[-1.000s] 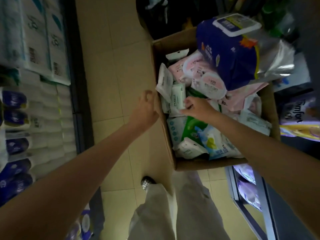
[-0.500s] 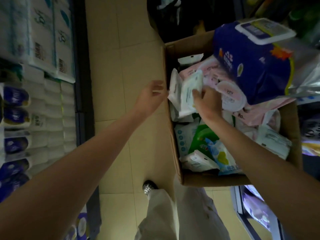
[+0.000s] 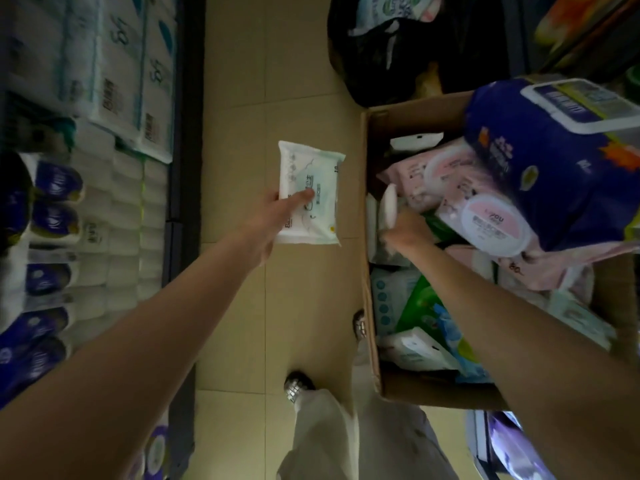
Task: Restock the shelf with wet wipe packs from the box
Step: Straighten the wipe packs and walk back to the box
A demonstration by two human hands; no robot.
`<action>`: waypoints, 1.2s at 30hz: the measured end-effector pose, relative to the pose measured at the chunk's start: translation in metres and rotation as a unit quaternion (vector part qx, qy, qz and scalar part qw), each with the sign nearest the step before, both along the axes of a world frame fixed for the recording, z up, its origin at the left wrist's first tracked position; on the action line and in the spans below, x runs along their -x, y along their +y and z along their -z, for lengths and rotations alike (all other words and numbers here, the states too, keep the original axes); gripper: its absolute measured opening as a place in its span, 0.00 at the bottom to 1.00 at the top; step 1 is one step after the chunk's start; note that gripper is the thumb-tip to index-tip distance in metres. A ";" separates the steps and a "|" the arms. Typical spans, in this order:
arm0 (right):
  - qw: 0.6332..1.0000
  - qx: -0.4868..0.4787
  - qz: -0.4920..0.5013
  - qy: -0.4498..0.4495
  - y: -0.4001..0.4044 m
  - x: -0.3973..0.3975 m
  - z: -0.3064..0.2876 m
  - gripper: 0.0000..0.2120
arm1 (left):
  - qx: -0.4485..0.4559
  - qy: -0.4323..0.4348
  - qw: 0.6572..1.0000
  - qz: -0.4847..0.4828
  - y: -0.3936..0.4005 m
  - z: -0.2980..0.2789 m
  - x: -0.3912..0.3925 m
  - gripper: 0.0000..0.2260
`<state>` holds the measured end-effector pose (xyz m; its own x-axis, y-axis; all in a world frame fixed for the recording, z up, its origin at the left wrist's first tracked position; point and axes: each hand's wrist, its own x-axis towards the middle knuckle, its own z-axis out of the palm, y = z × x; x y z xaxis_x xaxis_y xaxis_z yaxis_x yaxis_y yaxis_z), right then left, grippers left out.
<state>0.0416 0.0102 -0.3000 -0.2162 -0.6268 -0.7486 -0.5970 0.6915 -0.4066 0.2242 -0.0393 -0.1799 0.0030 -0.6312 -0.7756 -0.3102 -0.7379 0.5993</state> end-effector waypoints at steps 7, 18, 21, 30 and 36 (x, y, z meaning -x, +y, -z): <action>0.907 0.106 0.295 -0.282 -0.002 0.043 -0.069 0.16 | 0.013 0.027 0.999 -0.021 0.002 -0.002 0.003 0.10; 0.866 0.150 0.211 -0.428 -0.021 0.020 -0.153 0.16 | 0.027 0.152 0.988 -0.008 0.008 -0.023 0.019 0.16; 0.835 0.257 0.251 -0.417 -0.025 0.021 -0.164 0.18 | 0.010 0.133 0.991 -0.021 0.009 -0.020 0.014 0.17; 0.938 0.294 -0.128 -0.131 -0.018 -0.031 -0.159 0.18 | 0.037 0.233 0.957 -0.170 0.006 -0.018 0.016 0.14; 0.926 0.234 -0.046 -0.292 -0.035 -0.019 -0.159 0.31 | 0.041 0.285 0.955 -0.065 0.001 -0.026 0.008 0.28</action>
